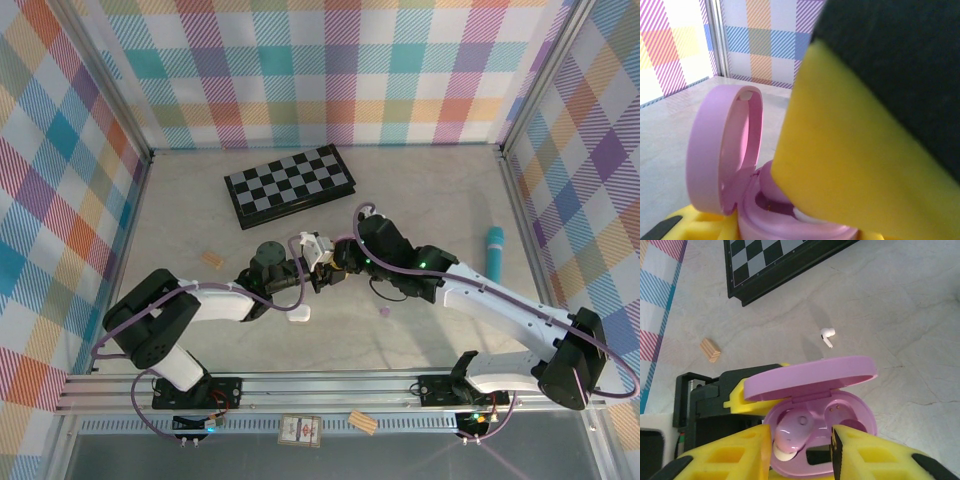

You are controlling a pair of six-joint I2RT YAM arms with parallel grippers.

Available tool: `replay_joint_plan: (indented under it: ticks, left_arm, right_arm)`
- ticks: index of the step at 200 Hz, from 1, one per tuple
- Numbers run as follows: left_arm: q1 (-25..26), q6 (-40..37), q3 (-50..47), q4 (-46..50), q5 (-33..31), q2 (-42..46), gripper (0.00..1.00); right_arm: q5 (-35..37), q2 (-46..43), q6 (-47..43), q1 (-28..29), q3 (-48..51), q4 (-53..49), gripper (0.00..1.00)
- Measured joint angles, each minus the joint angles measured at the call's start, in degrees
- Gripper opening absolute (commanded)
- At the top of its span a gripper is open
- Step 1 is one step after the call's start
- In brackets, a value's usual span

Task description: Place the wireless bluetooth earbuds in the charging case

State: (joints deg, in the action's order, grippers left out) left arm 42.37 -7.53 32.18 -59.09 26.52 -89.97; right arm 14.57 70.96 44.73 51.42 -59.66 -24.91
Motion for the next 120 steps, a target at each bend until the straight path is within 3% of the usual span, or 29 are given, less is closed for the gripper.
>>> replay_joint_plan:
  ticks: [50, 120]
  left_arm:
    - [0.00, 0.24, 0.00, 0.09, 0.42, 0.37, 0.35]
    - [0.00, 0.48, 0.00, -1.27, 0.42, 0.37, 0.35]
  right_arm:
    - [0.31, 0.00, 0.20, 0.00, 0.00, 0.04, 0.33]
    - [-2.29, -3.91, -2.45, 0.00, 1.97, 3.45, 0.44]
